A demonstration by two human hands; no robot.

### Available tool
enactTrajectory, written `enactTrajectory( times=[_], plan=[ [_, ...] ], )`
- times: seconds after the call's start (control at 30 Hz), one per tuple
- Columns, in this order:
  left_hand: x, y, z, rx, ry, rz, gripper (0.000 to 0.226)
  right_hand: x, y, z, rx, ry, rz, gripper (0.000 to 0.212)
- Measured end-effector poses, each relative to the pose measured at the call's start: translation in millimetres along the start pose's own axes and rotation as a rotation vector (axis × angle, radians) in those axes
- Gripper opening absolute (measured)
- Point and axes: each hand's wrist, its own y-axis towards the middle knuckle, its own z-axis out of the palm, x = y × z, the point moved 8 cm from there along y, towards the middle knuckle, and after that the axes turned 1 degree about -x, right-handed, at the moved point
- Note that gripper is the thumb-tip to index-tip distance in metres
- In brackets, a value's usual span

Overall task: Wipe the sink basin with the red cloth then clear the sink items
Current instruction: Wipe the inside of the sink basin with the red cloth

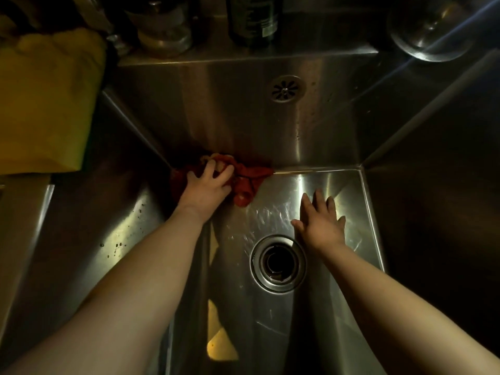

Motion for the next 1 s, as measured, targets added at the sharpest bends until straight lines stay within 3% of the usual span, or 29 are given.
enactTrajectory(
  times=[0.2,0.3,0.4,0.87,1.0],
  plan=[
    [1,4,3,0.052,-0.116,-0.057,0.038,0,0,0,0.006,0.006,-0.007,0.067],
    [11,-2,6,0.136,-0.326,-0.169,0.037,-1,0,-1,0.02,0.0,-0.021,0.067],
    [0,-12,4,0.198,-0.25,-0.114,0.033,-3,-3,1,0.03,-0.012,-0.031,0.067],
    [-69,-97,16,0.288,-0.52,-0.038,0.047,40,-62,7,0.128,0.061,-0.215,0.073],
    [-70,-112,2,0.245,-0.532,-0.03,0.049,55,-85,1,0.157,0.14,-0.233,0.073]
  ],
)
